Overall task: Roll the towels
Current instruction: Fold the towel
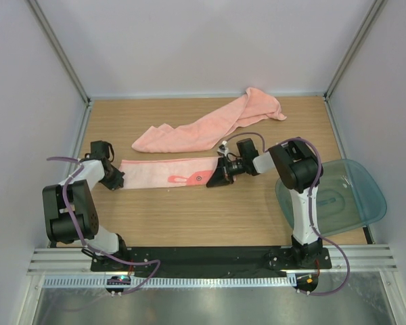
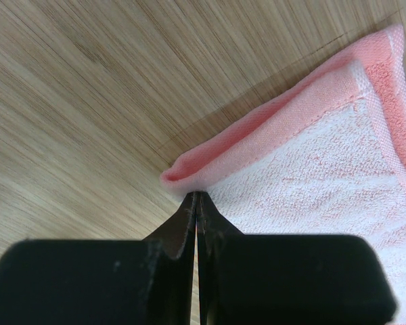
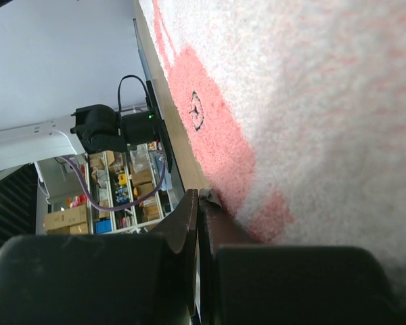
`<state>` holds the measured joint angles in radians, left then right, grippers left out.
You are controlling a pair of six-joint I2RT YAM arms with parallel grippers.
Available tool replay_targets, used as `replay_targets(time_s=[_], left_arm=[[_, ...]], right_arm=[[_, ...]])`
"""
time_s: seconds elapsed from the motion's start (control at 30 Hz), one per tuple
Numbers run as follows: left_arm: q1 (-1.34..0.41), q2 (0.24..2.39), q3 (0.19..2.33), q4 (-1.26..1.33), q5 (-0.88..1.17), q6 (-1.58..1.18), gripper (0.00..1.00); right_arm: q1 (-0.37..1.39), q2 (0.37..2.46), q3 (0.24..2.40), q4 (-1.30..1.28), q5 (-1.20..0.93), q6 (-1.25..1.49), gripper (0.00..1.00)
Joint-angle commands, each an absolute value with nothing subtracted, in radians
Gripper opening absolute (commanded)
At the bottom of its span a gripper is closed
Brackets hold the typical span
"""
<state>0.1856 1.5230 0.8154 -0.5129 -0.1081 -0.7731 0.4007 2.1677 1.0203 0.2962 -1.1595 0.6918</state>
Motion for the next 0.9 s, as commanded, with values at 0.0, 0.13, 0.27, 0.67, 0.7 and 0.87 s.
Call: replay_targets(time_s=[0.0,0.13,0.27,0.67,0.7,0.87], left_arm=[[0.207,1.535,0.827,-0.525,-0.166,-0.749,0.0],[0.206,1.536,0.816,-0.512,-0.132,-0.753,0.0],[0.192,1.513,0.81,-0.503,-0.103,-0.756,0.07],[0.175,1.336,0.948,-0.682,0.024,-0.686,0.61],[0.175,1.31,0.989,-0.708,0.029,-0.654,0.62],[0.175,1.209,1.045,-0.773,0.031,-0.52,0.62]], right_arm=[[0.374,2.115,0.997,0.31,-1.134,0.686,0.01],[0.374,2.074,1.029,0.16,-1.088,0.6,0.01],[0.39,1.995,1.116,0.008,-1.034,0.537,0.06],[0.408,1.723,1.217,-0.284,-0.778,0.529,0.59],[0.408,1.704,1.197,-0.288,-0.756,0.528,0.59],[0.407,1.576,1.037,-0.327,-0.514,0.522,0.62]])
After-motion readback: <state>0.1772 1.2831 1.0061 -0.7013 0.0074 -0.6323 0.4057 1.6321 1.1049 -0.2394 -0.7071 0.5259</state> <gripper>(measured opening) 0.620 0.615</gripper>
